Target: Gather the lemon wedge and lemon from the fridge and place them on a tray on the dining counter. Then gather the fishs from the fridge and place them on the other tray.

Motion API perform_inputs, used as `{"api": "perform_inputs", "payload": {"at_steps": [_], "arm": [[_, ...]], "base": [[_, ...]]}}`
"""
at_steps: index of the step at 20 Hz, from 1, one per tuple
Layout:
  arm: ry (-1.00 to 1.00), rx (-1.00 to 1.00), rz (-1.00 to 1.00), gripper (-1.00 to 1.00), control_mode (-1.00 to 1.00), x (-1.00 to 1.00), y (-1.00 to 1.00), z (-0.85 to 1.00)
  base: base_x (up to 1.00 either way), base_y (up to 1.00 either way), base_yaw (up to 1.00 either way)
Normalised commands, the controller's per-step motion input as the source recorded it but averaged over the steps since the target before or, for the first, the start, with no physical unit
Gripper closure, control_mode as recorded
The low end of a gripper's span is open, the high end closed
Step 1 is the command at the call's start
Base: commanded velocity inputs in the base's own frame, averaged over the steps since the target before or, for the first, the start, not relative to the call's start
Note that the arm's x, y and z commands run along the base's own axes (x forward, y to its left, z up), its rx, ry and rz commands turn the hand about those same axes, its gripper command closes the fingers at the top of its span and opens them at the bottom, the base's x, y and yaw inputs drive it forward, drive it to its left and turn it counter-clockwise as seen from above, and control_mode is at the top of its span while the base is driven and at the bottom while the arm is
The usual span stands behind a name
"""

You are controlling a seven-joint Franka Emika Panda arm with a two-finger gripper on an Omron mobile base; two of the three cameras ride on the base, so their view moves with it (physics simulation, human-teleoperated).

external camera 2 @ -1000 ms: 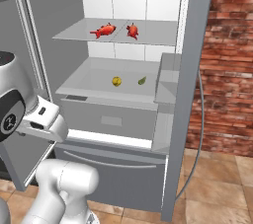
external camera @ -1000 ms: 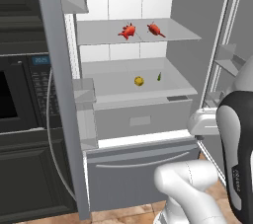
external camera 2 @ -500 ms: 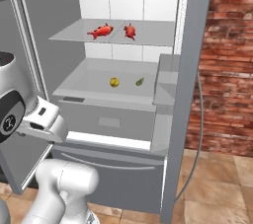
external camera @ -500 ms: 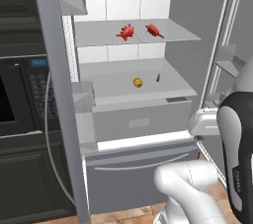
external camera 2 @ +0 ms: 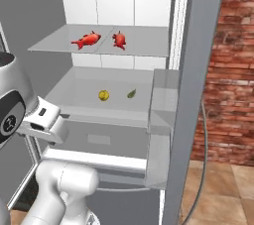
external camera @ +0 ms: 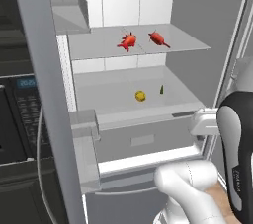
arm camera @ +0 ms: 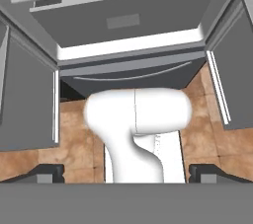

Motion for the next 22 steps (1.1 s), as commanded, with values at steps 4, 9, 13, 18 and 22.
{"api": "perform_inputs", "payload": {"at_steps": [4,9,13,18,22], "arm": [[0.0,0.0,0.0,-1.0,1.0,0.0,0.0,0.0],[0.0,0.0,0.0,-1.0,1.0,0.0,0.0,0.0],[0.0,0.0,0.0,-1.0,1.0,0.0,0.0,0.0],[0.0,0.0,-0.01,-1.0,-1.0,0.11,0.0,0.03],[-0.05,-0.03,-0.03,-1.0,-1.0,0.44,-0.01,0.1]], "base": [[0.61,0.1,-0.09],[0.58,0.09,-0.09],[0.66,0.05,-0.08],[0.56,0.0,-0.04],[0.0,0.0,0.0]]}}
